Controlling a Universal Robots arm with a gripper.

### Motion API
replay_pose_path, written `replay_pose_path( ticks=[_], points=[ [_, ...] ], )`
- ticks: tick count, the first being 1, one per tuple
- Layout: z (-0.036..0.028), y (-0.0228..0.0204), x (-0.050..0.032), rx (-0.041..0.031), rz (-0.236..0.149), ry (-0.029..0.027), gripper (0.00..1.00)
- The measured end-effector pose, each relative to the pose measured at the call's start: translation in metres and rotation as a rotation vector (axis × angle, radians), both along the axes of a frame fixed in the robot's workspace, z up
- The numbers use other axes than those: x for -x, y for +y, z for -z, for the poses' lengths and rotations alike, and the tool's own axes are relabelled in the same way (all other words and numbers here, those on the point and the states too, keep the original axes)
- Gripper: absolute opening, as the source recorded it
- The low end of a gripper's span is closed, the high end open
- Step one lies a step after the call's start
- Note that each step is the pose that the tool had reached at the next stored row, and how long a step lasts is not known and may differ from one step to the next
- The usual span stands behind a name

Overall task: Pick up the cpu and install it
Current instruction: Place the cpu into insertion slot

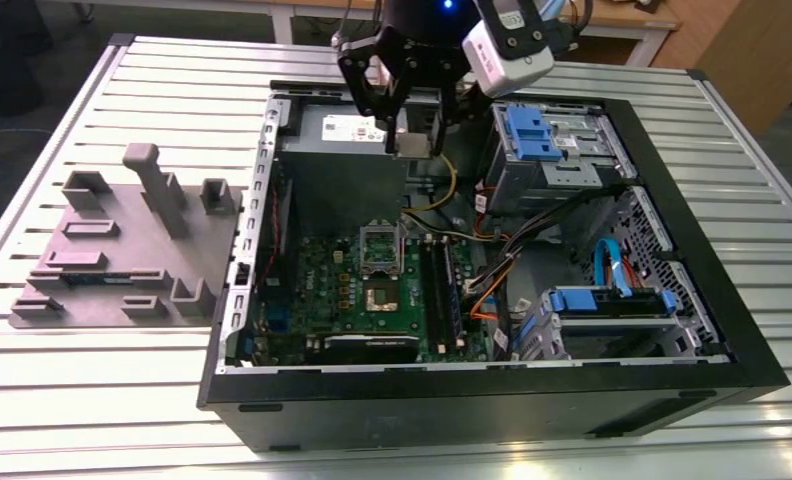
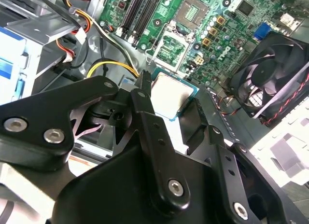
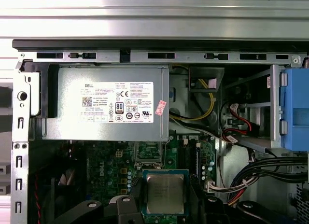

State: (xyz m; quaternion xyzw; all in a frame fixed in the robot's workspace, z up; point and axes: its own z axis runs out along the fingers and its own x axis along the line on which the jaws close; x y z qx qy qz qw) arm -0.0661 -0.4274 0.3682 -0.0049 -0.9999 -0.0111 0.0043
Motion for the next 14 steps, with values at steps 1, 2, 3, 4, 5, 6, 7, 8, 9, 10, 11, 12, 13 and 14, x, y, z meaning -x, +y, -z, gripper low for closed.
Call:
replay_pose_path(
  ticks=[1, 2, 3, 4, 5, 6, 7, 8, 9, 10, 11, 12, 13, 14],
  points=[
    [0.0000, 0.0000, 0.0002, 0.0000, 0.000, 0.0000, 0.47],
    [0.0000, 0.0000, 0.0004, -0.0001, 0.000, 0.0000, 0.47],
    [0.0000, 0.0000, 0.0006, 0.0000, 0.000, 0.0000, 0.47],
    [0.0000, 0.0000, 0.0008, 0.0000, 0.000, 0.0000, 0.47],
    [0.0000, 0.0000, 0.0010, 0.0000, 0.000, 0.0000, 0.47],
    [0.0000, 0.0000, 0.0012, 0.0000, 0.000, 0.0000, 0.47],
    [0.0000, 0.0000, 0.0014, 0.0000, 0.000, 0.0000, 0.47],
    [0.0000, 0.0000, 0.0016, 0.0000, 0.000, 0.0000, 0.47],
    [0.0000, 0.0000, 0.0018, 0.0000, 0.000, 0.0000, 0.47],
    [0.0000, 0.0000, 0.0020, 0.0000, 0.000, 0.0000, 0.47],
    [0.0000, 0.0000, 0.0021, 0.0000, 0.000, 0.0000, 0.47],
    [0.0000, 0.0000, 0.0023, 0.0000, 0.000, 0.0000, 0.47],
    [0.0000, 0.0000, 0.0025, 0.0000, 0.000, 0.0000, 0.47],
    [0.0000, 0.0000, 0.0027, 0.0000, 0.000, 0.0000, 0.47]
  ],
)
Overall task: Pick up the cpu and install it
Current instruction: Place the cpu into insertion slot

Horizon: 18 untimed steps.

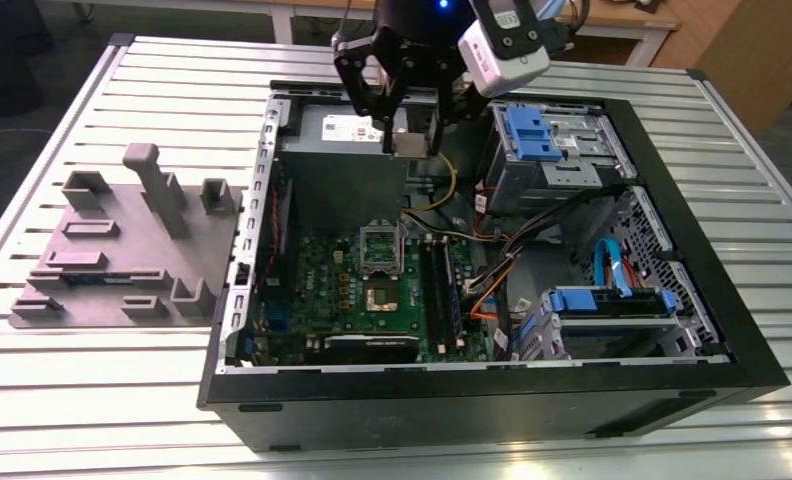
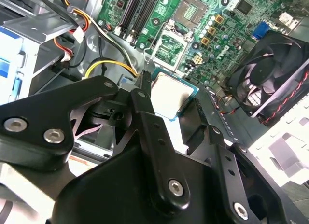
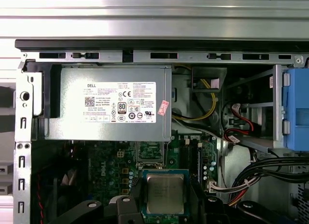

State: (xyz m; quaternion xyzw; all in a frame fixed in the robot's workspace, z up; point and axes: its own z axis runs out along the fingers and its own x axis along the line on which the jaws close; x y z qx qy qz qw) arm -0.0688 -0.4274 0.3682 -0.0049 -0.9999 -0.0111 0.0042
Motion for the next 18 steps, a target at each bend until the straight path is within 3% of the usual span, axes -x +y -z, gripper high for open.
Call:
replay_pose_path(
  ticks=[18],
  points=[
    [0.0000, 0.0000, 0.0039, 0.0000, 0.000, 0.0000, 0.47]
  ],
)
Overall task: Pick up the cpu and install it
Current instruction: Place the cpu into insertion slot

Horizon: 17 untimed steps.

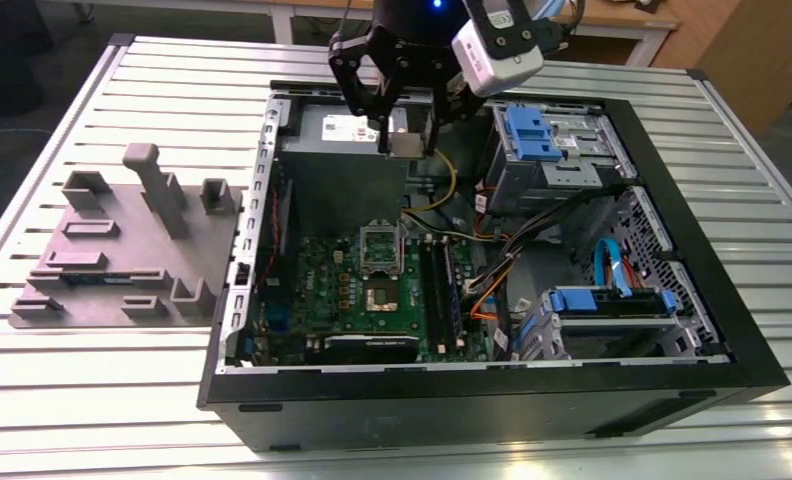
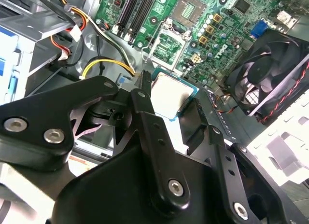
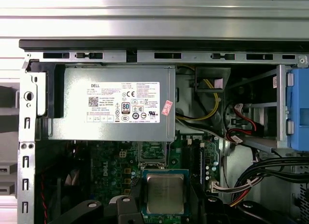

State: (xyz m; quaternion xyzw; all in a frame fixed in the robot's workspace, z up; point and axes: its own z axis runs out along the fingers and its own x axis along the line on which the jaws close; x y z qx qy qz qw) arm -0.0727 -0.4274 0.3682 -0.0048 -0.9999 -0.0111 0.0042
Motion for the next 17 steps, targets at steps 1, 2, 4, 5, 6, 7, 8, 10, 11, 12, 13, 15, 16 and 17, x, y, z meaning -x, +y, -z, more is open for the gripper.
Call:
replay_pose_path(
  ticks=[1, 2, 4, 5, 6, 7, 8, 10, 11, 12, 13, 15, 16, 17],
  points=[
    [0.0000, 0.0000, 0.0002, 0.0000, 0.000, 0.0000, 0.47],
    [0.0000, 0.0000, 0.0004, 0.0001, 0.000, 0.0000, 0.47],
    [0.0000, 0.0000, 0.0008, 0.0001, 0.000, 0.0000, 0.47],
    [0.0000, 0.0000, 0.0010, 0.0000, 0.000, 0.0000, 0.47],
    [0.0000, 0.0000, 0.0012, 0.0000, 0.000, 0.0000, 0.47],
    [0.0000, 0.0000, 0.0014, 0.0000, 0.000, 0.0000, 0.47],
    [0.0000, 0.0000, 0.0015, 0.0001, 0.000, 0.0000, 0.47],
    [0.0000, 0.0000, 0.0019, 0.0000, 0.000, 0.0000, 0.47],
    [0.0000, 0.0000, 0.0021, 0.0000, 0.000, 0.0000, 0.47],
    [0.0000, 0.0000, 0.0023, 0.0000, 0.000, 0.0000, 0.47],
    [0.0000, 0.0000, 0.0025, 0.0000, 0.000, 0.0000, 0.47],
    [0.0000, 0.0000, 0.0029, 0.0000, 0.000, 0.0000, 0.47],
    [0.0000, 0.0000, 0.0031, 0.0000, 0.000, 0.0000, 0.47],
    [0.0000, 0.0000, 0.0033, 0.0000, 0.000, 0.0000, 0.47]
  ],
)
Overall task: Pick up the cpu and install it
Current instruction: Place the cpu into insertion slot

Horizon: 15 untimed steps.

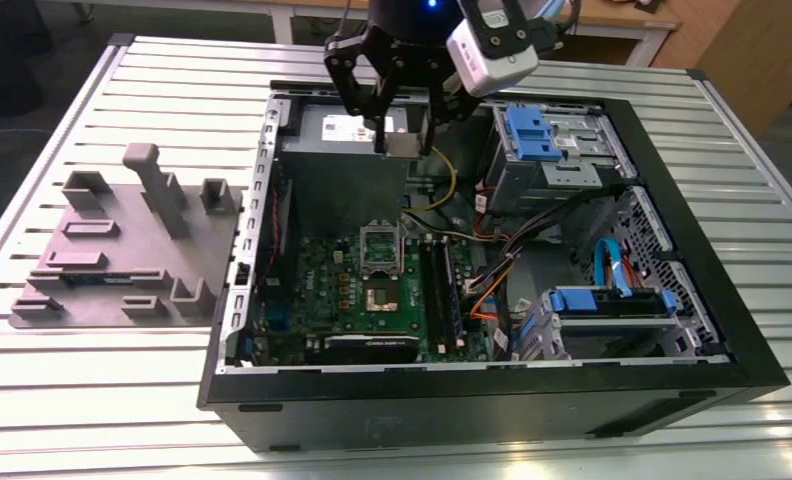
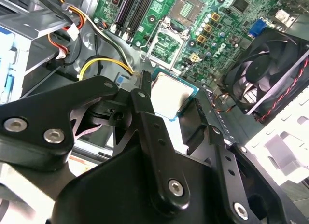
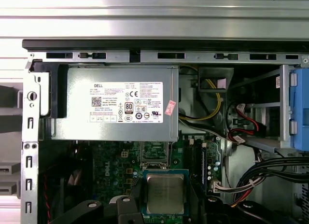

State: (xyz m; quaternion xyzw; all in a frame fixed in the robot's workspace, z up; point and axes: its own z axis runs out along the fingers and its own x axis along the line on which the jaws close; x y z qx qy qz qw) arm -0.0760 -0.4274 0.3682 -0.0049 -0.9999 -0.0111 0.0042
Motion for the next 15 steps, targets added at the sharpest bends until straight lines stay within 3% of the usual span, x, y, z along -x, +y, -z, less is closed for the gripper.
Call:
replay_pose_path(
  ticks=[15],
  points=[
    [0.0000, 0.0000, 0.0029, 0.0000, 0.000, 0.0000, 0.47]
  ],
)
